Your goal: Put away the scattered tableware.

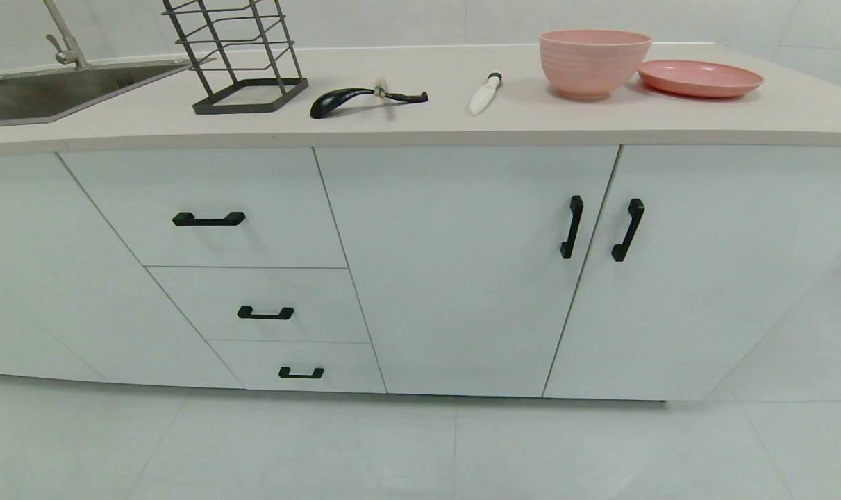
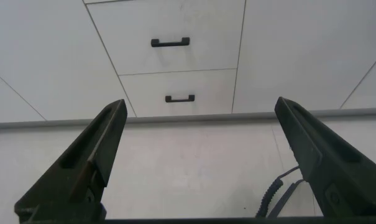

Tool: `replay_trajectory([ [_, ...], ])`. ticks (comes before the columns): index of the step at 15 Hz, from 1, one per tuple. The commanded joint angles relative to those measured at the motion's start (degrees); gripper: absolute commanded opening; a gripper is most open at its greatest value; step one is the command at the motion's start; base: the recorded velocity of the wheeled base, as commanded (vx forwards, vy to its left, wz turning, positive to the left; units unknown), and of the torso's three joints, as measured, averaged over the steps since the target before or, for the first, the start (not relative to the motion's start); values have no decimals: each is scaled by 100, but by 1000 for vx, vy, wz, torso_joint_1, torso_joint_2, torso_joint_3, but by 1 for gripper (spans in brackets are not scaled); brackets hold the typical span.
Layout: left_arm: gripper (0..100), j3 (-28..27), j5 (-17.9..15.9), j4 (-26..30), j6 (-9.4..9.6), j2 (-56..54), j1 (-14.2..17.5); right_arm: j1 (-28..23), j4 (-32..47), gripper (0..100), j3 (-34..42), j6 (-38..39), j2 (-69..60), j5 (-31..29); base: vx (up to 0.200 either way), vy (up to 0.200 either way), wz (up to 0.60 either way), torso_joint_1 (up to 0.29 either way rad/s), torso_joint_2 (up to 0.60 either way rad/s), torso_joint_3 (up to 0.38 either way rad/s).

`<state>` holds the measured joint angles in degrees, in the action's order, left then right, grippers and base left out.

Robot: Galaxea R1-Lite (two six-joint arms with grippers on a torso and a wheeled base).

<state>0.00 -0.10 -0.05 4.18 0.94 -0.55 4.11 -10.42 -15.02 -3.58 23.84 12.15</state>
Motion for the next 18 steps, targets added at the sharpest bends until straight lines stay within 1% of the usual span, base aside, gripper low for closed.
replay_trajectory([
  [1,100,0,-8,5,4,20,2,354,-549,100,-590,-63,1755,261,0,0,0,0,0,0],
  [4,100,0,-8,5,4,20,2,345,-2974,100,-326,-72,3372,490,0,0,0,0,0,0],
  [5,100,0,-8,5,4,20,2,345,-3818,100,-71,-178,3944,780,0,0,0,0,0,0],
  [7,100,0,-8,5,-5,12,2,222,-5339,100,781,-767,4823,1799,0,0,0,0,0,0],
  [9,100,-9,-8,5,-5,12,2,90,-5479,100,1115,-1048,4849,2353,0,0,0,0,0,0],
  [14,100,0,-43,-4,-5,-85,28,11,-5497,100,904,-1057,4954,2353,0,0,0,0,0,0],
  [16,100,0,-43,-4,-5,-94,28,-33,-5497,100,667,-1048,5148,2353,0,0,0,0,0,0],
  [18,100,0,-61,-4,56,-94,28,-244,-5567,100,421,-1048,5447,2353,0,0,0,0,0,0],
])
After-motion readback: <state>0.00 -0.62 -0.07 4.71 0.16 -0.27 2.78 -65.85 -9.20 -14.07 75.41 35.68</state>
